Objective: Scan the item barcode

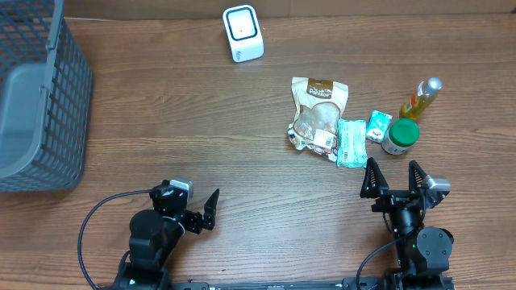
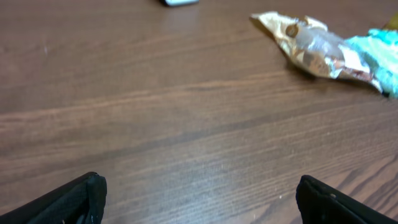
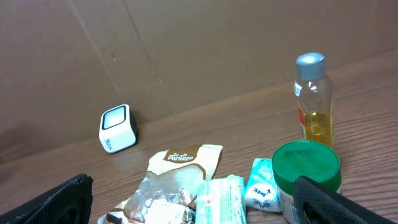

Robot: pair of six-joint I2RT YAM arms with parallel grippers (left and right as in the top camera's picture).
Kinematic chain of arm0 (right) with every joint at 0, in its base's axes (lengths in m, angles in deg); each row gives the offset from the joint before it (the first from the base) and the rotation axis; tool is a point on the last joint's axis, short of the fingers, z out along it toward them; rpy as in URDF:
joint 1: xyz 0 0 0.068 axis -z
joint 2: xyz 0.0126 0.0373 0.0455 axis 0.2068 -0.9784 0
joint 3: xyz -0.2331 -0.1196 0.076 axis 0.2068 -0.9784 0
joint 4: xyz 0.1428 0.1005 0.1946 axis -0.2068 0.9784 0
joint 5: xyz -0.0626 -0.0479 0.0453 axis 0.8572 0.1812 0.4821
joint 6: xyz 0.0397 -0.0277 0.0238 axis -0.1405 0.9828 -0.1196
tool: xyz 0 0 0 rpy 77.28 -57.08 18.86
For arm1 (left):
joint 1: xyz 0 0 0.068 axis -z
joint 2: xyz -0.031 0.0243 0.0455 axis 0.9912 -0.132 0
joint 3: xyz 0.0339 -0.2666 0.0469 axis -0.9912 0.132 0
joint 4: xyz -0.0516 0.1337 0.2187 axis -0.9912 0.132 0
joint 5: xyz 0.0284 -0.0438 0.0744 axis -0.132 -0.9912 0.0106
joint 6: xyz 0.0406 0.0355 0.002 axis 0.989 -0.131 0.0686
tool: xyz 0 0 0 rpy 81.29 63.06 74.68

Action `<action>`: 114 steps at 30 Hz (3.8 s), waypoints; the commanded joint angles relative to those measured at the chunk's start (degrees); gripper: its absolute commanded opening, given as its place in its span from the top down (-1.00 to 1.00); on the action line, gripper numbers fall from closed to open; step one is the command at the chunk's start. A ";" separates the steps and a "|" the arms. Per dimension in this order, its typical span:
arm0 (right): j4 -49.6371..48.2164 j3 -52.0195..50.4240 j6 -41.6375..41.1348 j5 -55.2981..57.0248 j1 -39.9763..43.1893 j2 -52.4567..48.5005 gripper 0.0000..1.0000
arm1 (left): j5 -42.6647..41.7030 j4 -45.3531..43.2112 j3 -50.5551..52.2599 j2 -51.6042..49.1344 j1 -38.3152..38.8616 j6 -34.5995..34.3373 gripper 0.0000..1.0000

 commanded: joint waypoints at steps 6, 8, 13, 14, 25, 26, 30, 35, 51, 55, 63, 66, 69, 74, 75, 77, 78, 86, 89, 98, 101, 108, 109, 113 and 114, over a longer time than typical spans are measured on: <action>-0.33 -0.61 0.35 -0.15 0.22 0.50 -1.00 | -0.50 -0.24 0.66 5.73 -0.48 1.09 -0.99; -0.33 -0.61 0.37 -0.17 0.22 0.50 -1.00 | -0.50 -0.22 0.66 6.97 -0.52 1.09 -0.99; -0.35 -0.61 0.35 -0.15 0.24 0.50 -1.00 | -1.73 -0.22 0.66 12.59 -2.21 0.26 -0.99; -0.35 -0.61 0.35 -0.15 0.22 0.50 -1.00 | -1.84 -0.20 0.66 13.73 -2.36 -0.13 -0.99; -0.35 -0.61 0.35 -0.15 0.24 0.50 -1.00 | -1.36 -0.15 0.66 21.33 -7.41 0.46 -0.99; -0.35 -0.61 0.35 -0.17 0.24 0.50 -1.00 | -1.27 -0.20 0.66 21.84 -8.61 0.50 -1.00; -0.35 -0.61 0.35 -0.17 0.24 0.50 -1.00 | -0.50 -0.04 0.66 21.77 -13.44 1.18 -0.99; -0.35 -0.61 0.35 -0.17 0.22 0.50 -1.00 | 1.77 0.04 0.68 21.77 -15.76 5.40 -0.99; -0.35 -0.61 0.35 -0.17 0.24 0.50 -1.00 | 9.49 0.76 0.72 21.77 -10.08 7.52 -0.99; -0.35 -0.61 0.35 -0.17 0.24 0.50 -1.00 | 13.53 0.85 0.72 21.77 -7.10 7.56 -0.99; -0.35 -0.61 0.35 -0.17 0.22 0.50 -1.00 | 14.45 0.72 0.72 21.77 -4.81 9.16 -0.99; -0.35 -0.61 0.35 -0.17 0.24 0.50 -1.00 | 14.75 0.70 0.72 21.77 -4.83 9.20 -0.99; -0.35 -0.61 0.35 -0.17 0.24 0.50 -1.00 | 16.11 0.63 0.72 21.77 -4.83 8.96 -0.99; -0.35 -0.61 0.35 -0.17 0.24 0.50 -1.00 | 18.49 0.42 0.72 21.77 -4.83 6.64 -0.99; -0.35 -0.61 0.35 -0.15 0.24 0.50 -1.00 | 19.37 0.33 0.72 21.77 -4.83 5.46 -0.99; -0.35 -0.61 0.35 -0.17 0.24 0.50 -1.00 | 20.65 0.22 0.72 21.77 -4.83 3.93 -0.99; -0.35 -0.61 0.35 -0.17 0.24 0.50 -1.00 | 20.76 0.20 0.72 21.77 -4.83 3.85 -0.99; -0.35 -0.61 0.35 -0.17 0.22 0.50 -1.00 | 18.60 0.26 0.70 21.77 -4.83 3.87 -0.99; -0.33 -0.61 0.35 -0.15 0.24 0.50 -1.00 | 18.62 0.26 0.70 21.77 -4.87 3.87 -1.00; -0.35 -0.61 0.35 -0.15 0.24 0.50 -1.00 | 18.60 0.44 0.68 21.73 -4.87 3.87 -0.99; -0.33 -0.61 0.35 -0.15 0.24 0.50 -1.00 | 18.60 0.44 0.68 21.73 -4.87 3.87 -0.99; -0.35 -0.61 0.35 -0.17 0.24 0.50 -1.00 | 18.60 0.44 0.66 21.73 -4.87 3.87 -1.00; -0.35 -0.61 0.35 -0.17 0.24 0.50 -1.00 | 18.60 0.44 0.68 21.73 -4.87 3.87 -0.99; -0.35 -0.61 0.35 -0.17 0.24 0.50 -1.00 | 18.60 0.44 0.68 21.73 -4.87 3.87 -0.99; -0.33 -0.61 0.35 -0.17 0.24 0.50 -1.00 | 18.60 0.44 0.66 21.73 -4.87 3.87 -0.99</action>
